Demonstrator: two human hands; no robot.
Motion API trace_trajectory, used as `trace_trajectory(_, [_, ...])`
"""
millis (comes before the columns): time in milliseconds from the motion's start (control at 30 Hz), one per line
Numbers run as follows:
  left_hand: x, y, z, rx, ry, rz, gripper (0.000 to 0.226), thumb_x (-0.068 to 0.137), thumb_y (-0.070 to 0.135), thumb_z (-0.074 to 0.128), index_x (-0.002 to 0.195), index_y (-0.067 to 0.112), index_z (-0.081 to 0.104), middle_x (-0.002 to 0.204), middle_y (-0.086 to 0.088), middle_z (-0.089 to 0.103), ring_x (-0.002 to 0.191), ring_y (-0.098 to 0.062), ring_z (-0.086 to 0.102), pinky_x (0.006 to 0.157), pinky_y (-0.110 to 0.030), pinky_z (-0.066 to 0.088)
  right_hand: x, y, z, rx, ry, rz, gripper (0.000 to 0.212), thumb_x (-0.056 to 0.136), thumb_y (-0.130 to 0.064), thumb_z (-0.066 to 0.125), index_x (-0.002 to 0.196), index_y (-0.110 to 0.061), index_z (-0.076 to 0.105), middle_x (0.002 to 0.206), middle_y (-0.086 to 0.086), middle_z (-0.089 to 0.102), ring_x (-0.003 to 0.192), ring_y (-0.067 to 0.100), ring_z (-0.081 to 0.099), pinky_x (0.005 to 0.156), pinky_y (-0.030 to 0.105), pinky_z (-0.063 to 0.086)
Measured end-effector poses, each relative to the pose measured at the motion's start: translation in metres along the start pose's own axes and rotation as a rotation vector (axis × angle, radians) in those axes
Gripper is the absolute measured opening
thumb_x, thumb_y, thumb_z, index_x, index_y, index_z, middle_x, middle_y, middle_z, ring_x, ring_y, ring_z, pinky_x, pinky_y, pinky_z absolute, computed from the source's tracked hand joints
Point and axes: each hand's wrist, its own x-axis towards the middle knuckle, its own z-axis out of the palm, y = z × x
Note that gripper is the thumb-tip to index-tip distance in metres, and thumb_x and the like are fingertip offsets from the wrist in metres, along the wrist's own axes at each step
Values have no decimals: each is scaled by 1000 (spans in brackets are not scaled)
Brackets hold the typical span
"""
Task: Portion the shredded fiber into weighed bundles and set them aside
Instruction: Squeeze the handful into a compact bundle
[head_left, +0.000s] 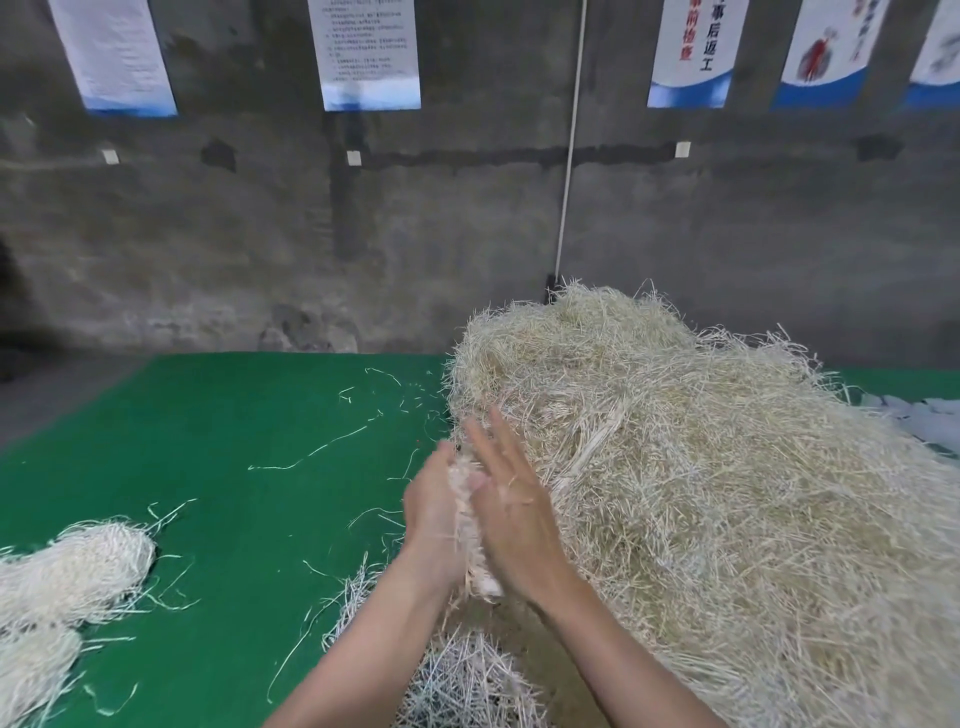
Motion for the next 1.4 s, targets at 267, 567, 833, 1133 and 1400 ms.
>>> trace_trajectory(267, [-4, -6, 7, 239, 78, 175, 30, 98, 31, 47, 122, 14, 55, 134, 0, 50, 123, -17, 45, 96, -31, 35, 17, -2, -11, 311, -34, 268, 41, 93, -50, 46, 133, -54, 37, 154, -9, 26, 138, 13, 31, 108, 38, 31])
trace_trajectory(567, [-20, -21, -1, 71, -75, -156, 51, 81, 71, 37, 104, 30, 59, 87, 2, 72, 75, -13, 67, 55, -29, 53, 18, 5, -23, 222, 350, 187, 12, 98, -40, 37, 98, -33, 46, 88, -22, 42, 81, -13, 44, 77, 11, 40])
trace_trajectory(833, [-27, -25, 1, 99, 177, -46, 35, 100, 28, 40, 81, 7, 61, 54, -3, 56, 41, -9, 55, 38, -21, 45, 6, 3, -7, 15, 335, 67, 28, 96, -33, 36, 69, -32, 42, 60, -13, 42, 51, 1, 34, 49, 17, 32])
trace_trajectory(1133, [-29, -7, 7, 139, 21, -43, 40, 102, 27, 31, 91, 2, 60, 81, -15, 64, 69, -23, 63, 68, -34, 54, -7, -1, -9, 167, 278, 78, 27, 95, -31, 41, 70, -25, 50, 57, -13, 50, 45, 5, 38, 40, 15, 31])
trace_trajectory(1400, [-26, -9, 0, 68, 110, -51, 46, 103, 26, 25, 84, 2, 59, 62, -4, 47, 51, -10, 47, 52, -21, 39, -25, -7, -3, 95, 195, 51, 22, 96, -30, 40, 75, -37, 43, 57, -9, 47, 45, 6, 43, 41, 16, 32])
